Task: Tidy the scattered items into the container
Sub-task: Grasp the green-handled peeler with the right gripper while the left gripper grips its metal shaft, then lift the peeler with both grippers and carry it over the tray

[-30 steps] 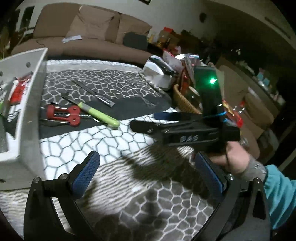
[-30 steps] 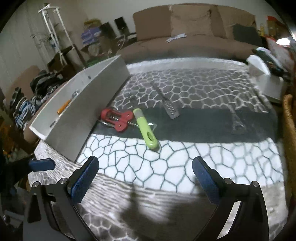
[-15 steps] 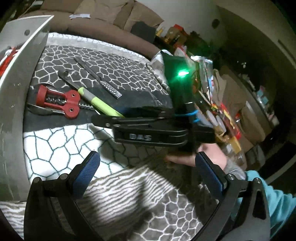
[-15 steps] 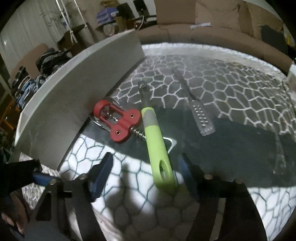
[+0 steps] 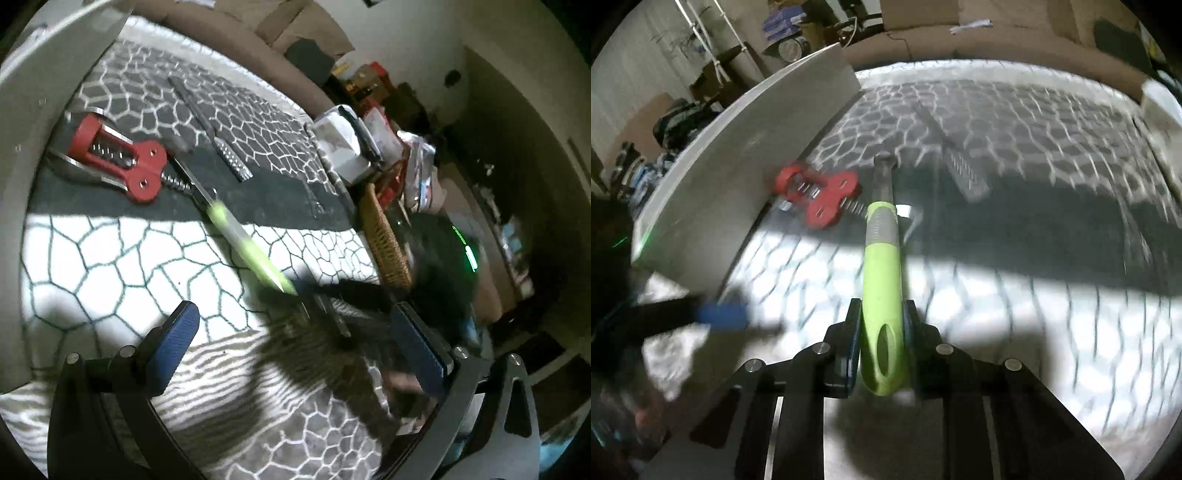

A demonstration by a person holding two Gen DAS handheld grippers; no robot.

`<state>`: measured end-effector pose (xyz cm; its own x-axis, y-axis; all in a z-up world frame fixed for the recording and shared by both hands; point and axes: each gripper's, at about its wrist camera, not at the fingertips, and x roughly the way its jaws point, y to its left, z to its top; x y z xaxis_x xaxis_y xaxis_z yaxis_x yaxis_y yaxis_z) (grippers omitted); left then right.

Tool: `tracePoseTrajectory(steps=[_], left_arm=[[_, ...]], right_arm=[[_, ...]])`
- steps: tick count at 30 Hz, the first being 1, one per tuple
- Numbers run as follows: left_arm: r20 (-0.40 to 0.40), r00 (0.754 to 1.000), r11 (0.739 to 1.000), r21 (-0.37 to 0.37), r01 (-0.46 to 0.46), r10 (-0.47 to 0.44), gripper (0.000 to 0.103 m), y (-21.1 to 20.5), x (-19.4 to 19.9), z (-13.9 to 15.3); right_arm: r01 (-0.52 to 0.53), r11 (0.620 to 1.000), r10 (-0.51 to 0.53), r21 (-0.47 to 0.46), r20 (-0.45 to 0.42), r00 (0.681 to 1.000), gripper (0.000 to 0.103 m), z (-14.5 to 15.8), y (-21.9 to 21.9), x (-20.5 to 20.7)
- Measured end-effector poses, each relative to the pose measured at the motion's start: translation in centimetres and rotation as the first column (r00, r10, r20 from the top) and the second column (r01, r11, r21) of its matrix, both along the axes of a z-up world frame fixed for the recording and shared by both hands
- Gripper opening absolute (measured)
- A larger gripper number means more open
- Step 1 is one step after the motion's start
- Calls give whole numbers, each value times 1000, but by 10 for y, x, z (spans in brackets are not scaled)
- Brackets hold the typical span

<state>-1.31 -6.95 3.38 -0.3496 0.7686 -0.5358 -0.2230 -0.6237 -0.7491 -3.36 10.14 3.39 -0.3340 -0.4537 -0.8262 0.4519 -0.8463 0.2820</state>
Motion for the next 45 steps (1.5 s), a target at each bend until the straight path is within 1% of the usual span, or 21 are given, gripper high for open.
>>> tracePoseTrajectory(steps=[2,6,7,8,9,10,11,12,13,14,15,16,19,23,27,31,33,36,38,40,45], left_arm=[[37,999,999,38,-3,2,103,0,-1,-8],[144,989,996,85,-3,-9,102,5,-2,-33],[121,993,998,68,0,-8,102,8,1,-29],[111,994,997,73,14,-22,101,11,2,-27],[119,992,996,89,27,-37,98,15,3,-27],[128,991,996,88,28,-39,95,17,4,-29],[128,991,997,68,28,-37,86,19,5,-29],[130,991,998,47,32,-38,72,20,6,-29],[137,990,999,26,30,-33,64,20,7,-31],[146,989,999,17,28,-30,48,19,6,-34],[160,987,1000,10,23,-24,29,17,6,-37],[166,986,1000,-8,15,-14,24,16,5,-41],[148,989,999,-31,21,-16,24,17,5,-37],[98,994,997,-57,48,-43,16,26,7,-23],[78,995,995,-70,68,-63,16,30,12,-17],[75,996,997,-56,55,-51,16,22,13,-15],[58,997,997,-49,55,-52,16,18,13,-7],[9,998,998,-28,63,-63,17,13,15,17],[-36,997,998,-35,60,-62,17,8,19,41],[-73,996,998,-37,58,-60,17,0,25,65],[-126,991,998,-60,32,-39,18,-28,27,126]], right_arm=[[-16,1000,16,18,7,1000,21,1,6,26],[-9,999,12,-54,66,998,21,0,16,73],[-2,996,9,-85,75,997,21,2,16,82],[4,992,6,-123,86,996,21,3,17,88],[14,988,2,-156,97,995,21,4,17,94],[19,985,-1,-174,104,995,21,4,14,99],[20,985,-2,-173,102,995,21,4,11,103],[13,986,3,-164,95,995,21,5,6,106],[5,987,10,-160,88,996,21,6,2,108],[-2,988,14,-154,79,997,21,7,-1,108],[-5,989,17,-150,74,997,21,7,-3,108],[-3,988,15,-155,77,997,21,7,-2,106],[-1,987,14,-160,81,997,21,6,-1,102],[-18,990,30,-139,83,996,21,0,-6,102],[-20,993,30,-117,85,996,21,-4,-14,101],[-24,993,33,-112,71,997,22,-2,-18,101],[-30,993,37,-118,56,998,22,3,-21,101],[-43,992,45,-122,13,999,22,19,-23,106],[-50,988,49,-143,-9,999,22,33,-25,107],[-60,984,55,-170,-34,998,22,52,-30,109],[-127,979,110,-158,-112,988,23,107,-64,112]])
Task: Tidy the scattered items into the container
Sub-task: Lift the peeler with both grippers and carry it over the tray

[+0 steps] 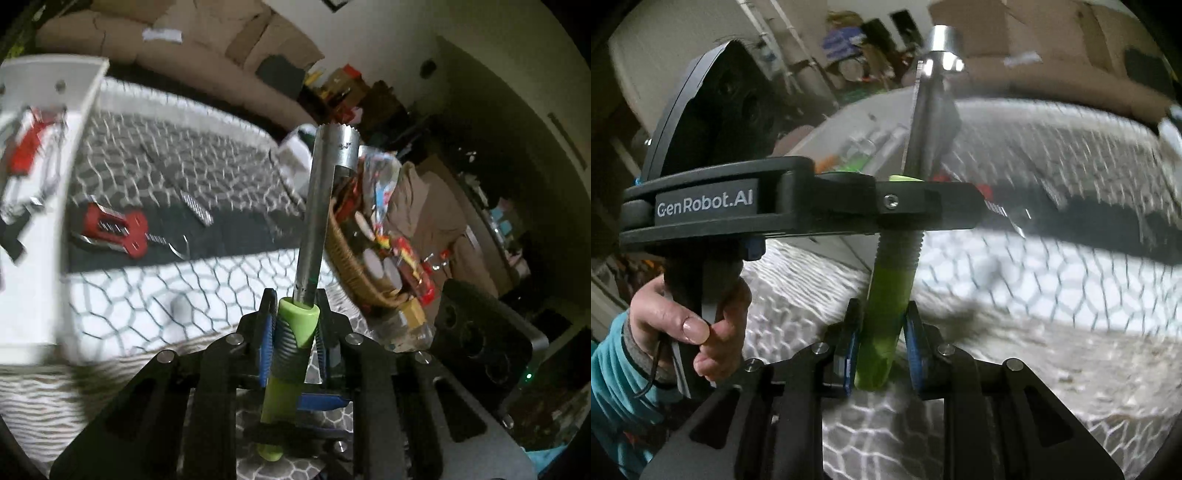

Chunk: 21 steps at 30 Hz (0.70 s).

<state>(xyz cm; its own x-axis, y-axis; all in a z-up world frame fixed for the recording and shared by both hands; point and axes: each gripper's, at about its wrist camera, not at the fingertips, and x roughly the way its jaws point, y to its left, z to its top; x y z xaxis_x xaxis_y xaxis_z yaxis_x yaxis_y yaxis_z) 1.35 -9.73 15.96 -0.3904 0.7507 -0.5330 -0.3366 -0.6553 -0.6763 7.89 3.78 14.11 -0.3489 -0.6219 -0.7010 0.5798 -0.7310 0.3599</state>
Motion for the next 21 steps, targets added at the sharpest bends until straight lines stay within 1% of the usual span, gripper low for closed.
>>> tracePoseTrajectory(steps=[4,7,9,11,14,16,19,21], left_arm=[[-23,999,999,6,-42,42,17,-36,-2,39],[-44,996,997,-19,-77,77,16,-64,-5,62],[-50,994,994,-40,-102,100,16,-82,-8,73],[-38,992,991,-58,-120,118,16,-103,-16,79],[-20,991,986,-101,-134,133,16,-130,-29,81],[-14,990,978,-150,-143,142,16,-144,-42,78],[6,988,969,-193,-151,155,16,-167,-63,70],[32,986,964,-217,-153,164,16,-180,-80,57]], right_arm=[[-41,999,41,-35,-26,999,23,39,-30,-6],[-78,995,76,-61,-47,996,23,65,-57,-14],[-100,992,96,-80,-51,994,23,78,-77,-22],[-116,988,112,-98,-46,993,23,86,-99,-33],[-123,983,123,-137,-12,992,22,87,-126,-53],[-118,979,124,-166,26,992,23,83,-144,-70],[-96,976,114,-193,82,990,22,69,-168,-98],[-76,977,101,-197,116,988,22,55,-181,-120]])
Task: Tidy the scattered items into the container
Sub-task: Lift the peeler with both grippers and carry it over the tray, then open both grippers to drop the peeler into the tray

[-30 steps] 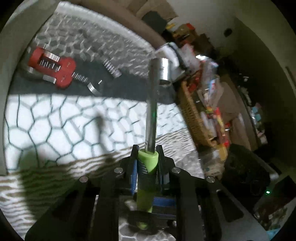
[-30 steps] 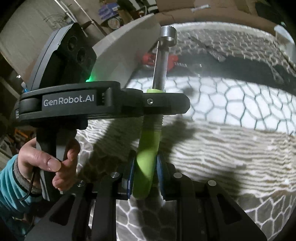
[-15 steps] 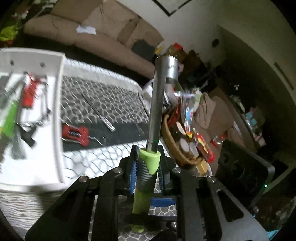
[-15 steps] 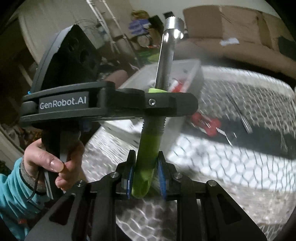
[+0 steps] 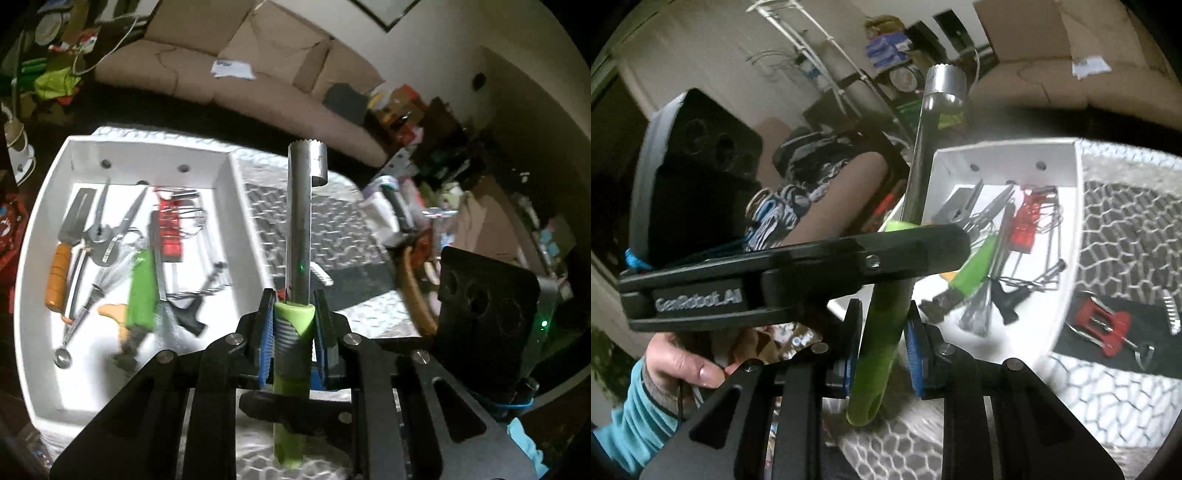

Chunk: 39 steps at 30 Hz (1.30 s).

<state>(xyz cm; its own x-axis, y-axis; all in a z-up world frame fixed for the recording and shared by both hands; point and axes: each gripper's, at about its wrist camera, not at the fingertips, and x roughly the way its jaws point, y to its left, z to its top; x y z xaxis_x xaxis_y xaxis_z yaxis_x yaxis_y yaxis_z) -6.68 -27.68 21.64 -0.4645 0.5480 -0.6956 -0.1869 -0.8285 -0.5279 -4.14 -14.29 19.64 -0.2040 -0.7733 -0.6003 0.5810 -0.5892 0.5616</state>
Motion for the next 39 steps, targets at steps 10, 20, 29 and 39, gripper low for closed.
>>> tracePoseTrajectory(steps=[10,20,29,39], left_arm=[[157,987,998,42,-37,30,18,-8,-71,-104],[247,967,997,-41,-58,67,20,-12,-81,-156],[208,967,985,-125,-122,146,48,-29,-60,-134],[-29,994,985,-131,-110,107,103,2,14,-53]], right_arm=[[65,984,-85,167,116,990,23,-80,-31,-79],[43,939,-105,341,166,980,23,-133,-50,-108],[30,913,-81,407,109,991,56,-123,-55,-91],[131,915,-88,382,-128,988,96,-40,33,-37]])
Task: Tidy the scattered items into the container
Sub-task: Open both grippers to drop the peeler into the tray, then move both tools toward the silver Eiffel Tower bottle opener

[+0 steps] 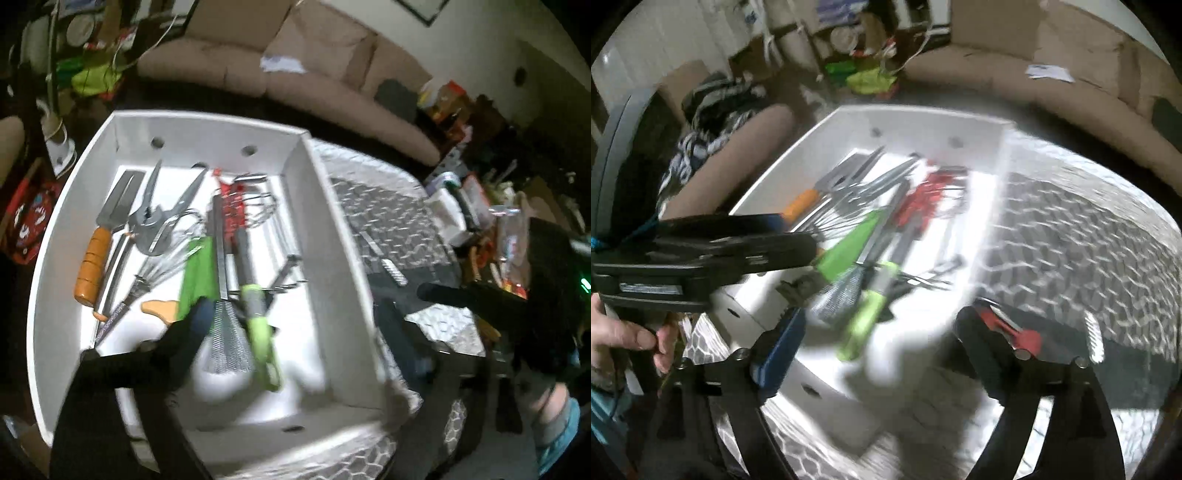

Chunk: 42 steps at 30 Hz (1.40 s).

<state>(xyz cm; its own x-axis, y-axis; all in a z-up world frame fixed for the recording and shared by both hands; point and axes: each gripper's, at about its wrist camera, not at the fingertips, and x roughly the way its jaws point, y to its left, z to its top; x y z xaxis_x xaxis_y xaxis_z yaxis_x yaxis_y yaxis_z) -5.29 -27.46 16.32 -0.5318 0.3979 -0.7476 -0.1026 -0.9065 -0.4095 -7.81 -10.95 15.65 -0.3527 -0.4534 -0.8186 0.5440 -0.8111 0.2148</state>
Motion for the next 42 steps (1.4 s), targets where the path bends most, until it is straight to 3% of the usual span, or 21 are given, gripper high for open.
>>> tracePoseTrajectory(steps=[2,10,15,20,25,30,35,38,42], left_arm=[[-21,1000,1000,10,19,-18,103,13,9,7],[-7,997,997,19,77,-77,103,73,46,0],[-18,994,994,10,108,-108,103,109,67,-4],[-44,985,984,53,172,-169,103,154,85,-8],[-8,971,969,65,240,-240,103,203,83,-24],[14,974,970,94,223,-225,103,230,64,-41],[47,984,978,121,168,-174,103,244,15,-54],[69,989,988,84,126,-132,103,253,-27,-63],[108,990,995,-41,94,-89,103,270,-99,-80]], right_arm=[[36,999,-36,-32,-1,999,103,4,26,5],[163,983,-165,-86,-13,986,103,3,121,51],[210,975,-213,-69,-32,977,103,-7,164,74],[239,971,-240,-22,-64,969,103,-22,203,94],[298,955,-297,-3,-94,950,103,-37,247,110],[333,940,-317,78,-159,935,103,-47,269,111],[377,915,-334,142,-257,907,103,-61,282,97],[421,899,-380,123,-258,888,103,-70,301,81],[450,891,-423,67,-239,874,103,-73,326,56]])
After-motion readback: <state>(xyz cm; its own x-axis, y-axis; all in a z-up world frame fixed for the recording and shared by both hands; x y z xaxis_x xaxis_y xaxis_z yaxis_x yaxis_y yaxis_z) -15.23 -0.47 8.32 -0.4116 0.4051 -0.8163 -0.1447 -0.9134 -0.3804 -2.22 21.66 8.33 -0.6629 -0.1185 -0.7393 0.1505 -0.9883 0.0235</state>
